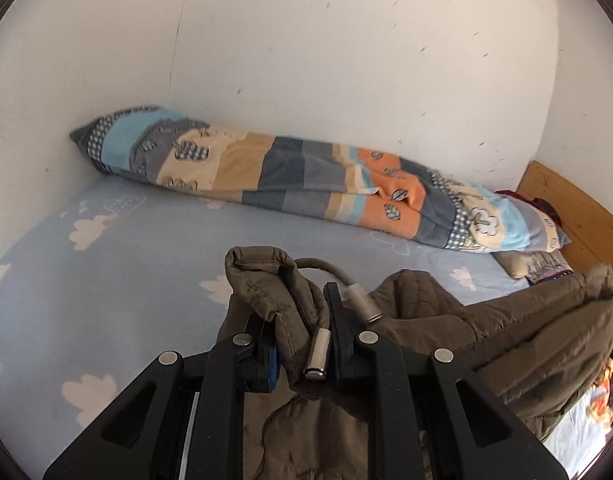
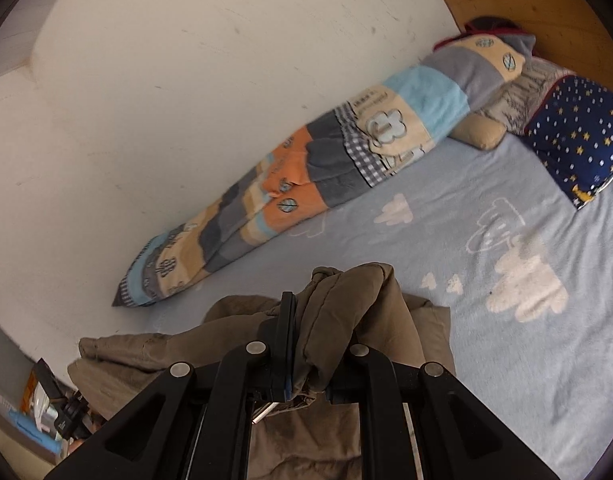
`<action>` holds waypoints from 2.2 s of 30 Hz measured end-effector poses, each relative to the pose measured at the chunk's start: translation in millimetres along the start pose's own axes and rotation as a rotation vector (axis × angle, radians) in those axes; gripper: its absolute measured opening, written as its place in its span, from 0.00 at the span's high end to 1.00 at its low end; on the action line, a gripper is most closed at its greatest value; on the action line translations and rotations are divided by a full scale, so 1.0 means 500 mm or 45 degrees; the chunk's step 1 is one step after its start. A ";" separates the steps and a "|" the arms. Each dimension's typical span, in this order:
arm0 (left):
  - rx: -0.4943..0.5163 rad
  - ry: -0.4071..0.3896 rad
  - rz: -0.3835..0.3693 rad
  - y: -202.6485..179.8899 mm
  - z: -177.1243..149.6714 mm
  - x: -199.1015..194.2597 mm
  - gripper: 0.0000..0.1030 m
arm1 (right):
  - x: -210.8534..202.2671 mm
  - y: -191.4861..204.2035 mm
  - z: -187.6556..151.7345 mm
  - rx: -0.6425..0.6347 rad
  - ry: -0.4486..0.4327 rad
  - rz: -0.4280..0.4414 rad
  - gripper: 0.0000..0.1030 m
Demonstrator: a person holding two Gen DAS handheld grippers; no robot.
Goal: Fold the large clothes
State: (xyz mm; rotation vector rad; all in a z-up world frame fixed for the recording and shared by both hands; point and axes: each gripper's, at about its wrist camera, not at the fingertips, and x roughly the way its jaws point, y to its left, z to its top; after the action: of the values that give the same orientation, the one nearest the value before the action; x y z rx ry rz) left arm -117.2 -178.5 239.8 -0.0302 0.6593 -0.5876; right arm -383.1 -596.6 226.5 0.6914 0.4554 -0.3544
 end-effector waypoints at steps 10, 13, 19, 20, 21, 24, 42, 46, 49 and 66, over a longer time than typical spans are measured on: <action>-0.043 0.165 0.113 0.019 -0.012 0.195 0.76 | 0.202 -0.093 0.003 0.114 0.118 -0.175 0.89; -0.080 0.181 0.125 0.027 -0.010 0.207 0.60 | 0.228 -0.126 -0.006 0.236 0.137 -0.155 0.84; -0.228 0.074 0.155 0.094 0.033 0.149 0.19 | 0.176 -0.160 0.011 0.374 0.159 0.028 0.70; -0.248 0.068 0.154 0.103 0.037 0.139 0.19 | 0.160 -0.151 0.015 0.358 0.148 0.035 0.67; -0.271 0.051 0.143 0.110 0.041 0.122 0.19 | 0.142 -0.145 0.018 0.343 0.128 0.044 0.65; -0.253 0.017 0.086 0.099 0.042 0.082 0.19 | 0.078 -0.121 0.030 0.277 0.034 0.053 0.55; 0.297 0.365 -0.045 -0.257 -0.139 0.265 0.16 | 0.267 0.050 -0.147 -0.373 0.212 -0.279 0.53; 0.291 0.392 -0.039 -0.247 -0.148 0.336 0.07 | 0.334 0.008 -0.156 -0.389 0.278 -0.343 0.51; 0.289 0.374 -0.046 -0.240 -0.162 0.370 0.01 | 0.363 -0.018 -0.156 -0.355 0.284 -0.339 0.50; 0.152 0.349 -0.071 -0.233 -0.157 0.335 0.00 | 0.270 0.008 -0.153 -0.262 0.251 -0.283 0.46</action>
State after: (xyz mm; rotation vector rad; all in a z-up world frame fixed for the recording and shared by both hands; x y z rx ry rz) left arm -115.5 -351.5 106.3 0.1462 0.8904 -0.6911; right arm -288.6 -563.7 107.9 0.4774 0.7487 -0.4437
